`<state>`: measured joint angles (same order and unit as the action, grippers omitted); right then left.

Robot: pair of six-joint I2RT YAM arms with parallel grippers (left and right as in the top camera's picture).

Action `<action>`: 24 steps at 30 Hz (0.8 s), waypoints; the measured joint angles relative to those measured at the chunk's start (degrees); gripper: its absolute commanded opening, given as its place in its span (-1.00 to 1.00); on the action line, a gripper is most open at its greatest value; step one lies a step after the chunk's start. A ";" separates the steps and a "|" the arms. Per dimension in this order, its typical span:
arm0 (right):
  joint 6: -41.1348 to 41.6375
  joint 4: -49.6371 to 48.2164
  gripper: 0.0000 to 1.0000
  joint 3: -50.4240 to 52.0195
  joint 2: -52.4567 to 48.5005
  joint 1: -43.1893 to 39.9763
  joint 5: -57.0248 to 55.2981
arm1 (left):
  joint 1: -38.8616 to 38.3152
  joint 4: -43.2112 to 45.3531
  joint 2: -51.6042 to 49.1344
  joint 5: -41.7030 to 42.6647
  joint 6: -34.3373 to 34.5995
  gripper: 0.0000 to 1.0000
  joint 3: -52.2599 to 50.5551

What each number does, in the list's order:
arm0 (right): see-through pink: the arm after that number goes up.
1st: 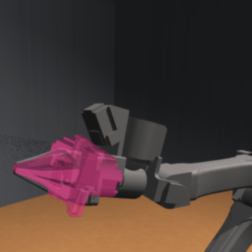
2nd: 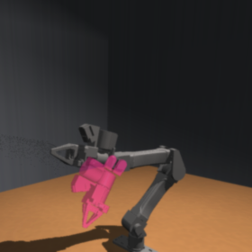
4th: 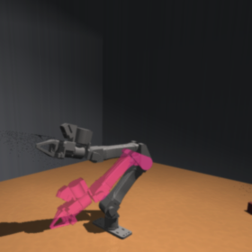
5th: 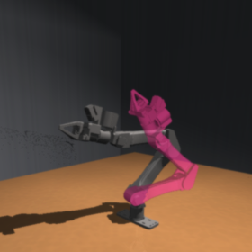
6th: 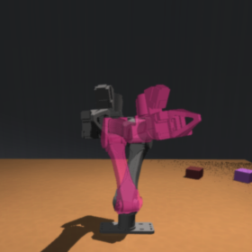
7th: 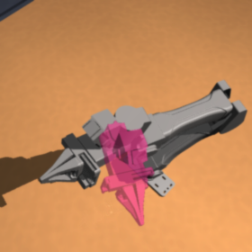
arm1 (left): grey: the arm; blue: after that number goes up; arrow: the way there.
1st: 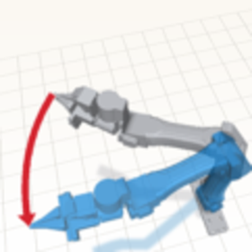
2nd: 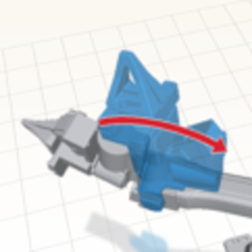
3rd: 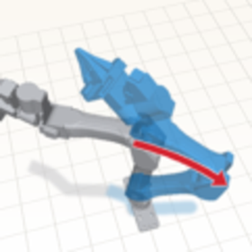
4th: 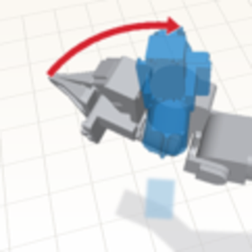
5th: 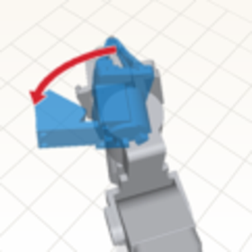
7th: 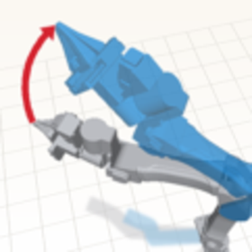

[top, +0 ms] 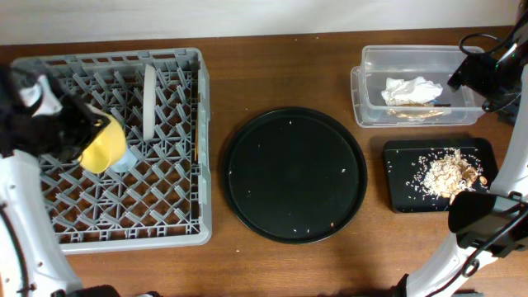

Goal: Sort waste into correct bins and load items into the dishwasher rack
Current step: 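Lift the yellow bowl and carry it left into the rack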

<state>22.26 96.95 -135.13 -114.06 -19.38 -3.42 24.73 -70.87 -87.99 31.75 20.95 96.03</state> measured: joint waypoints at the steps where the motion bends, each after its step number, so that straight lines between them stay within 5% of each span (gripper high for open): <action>1: 0.00 -0.04 0.97 0.00 0.00 0.00 0.00 | 2.89 0.94 0.02 3.34 -0.44 -0.98 -2.01; 8: -0.02 0.00 0.97 0.00 0.00 0.00 -0.02 | 15.21 6.03 0.00 20.68 -5.84 -0.98 -12.81; 17: -0.02 0.02 0.97 0.00 0.00 0.00 -0.02 | 18.75 20.48 -0.02 39.32 -11.21 -0.98 -25.51; 24: -0.02 0.02 0.97 0.00 0.00 0.00 0.00 | 18.75 20.85 -0.09 42.01 -11.61 -0.98 -27.52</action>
<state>22.24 96.97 -135.13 -114.06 -19.38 -3.42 43.48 -50.02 -88.07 73.76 9.34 68.51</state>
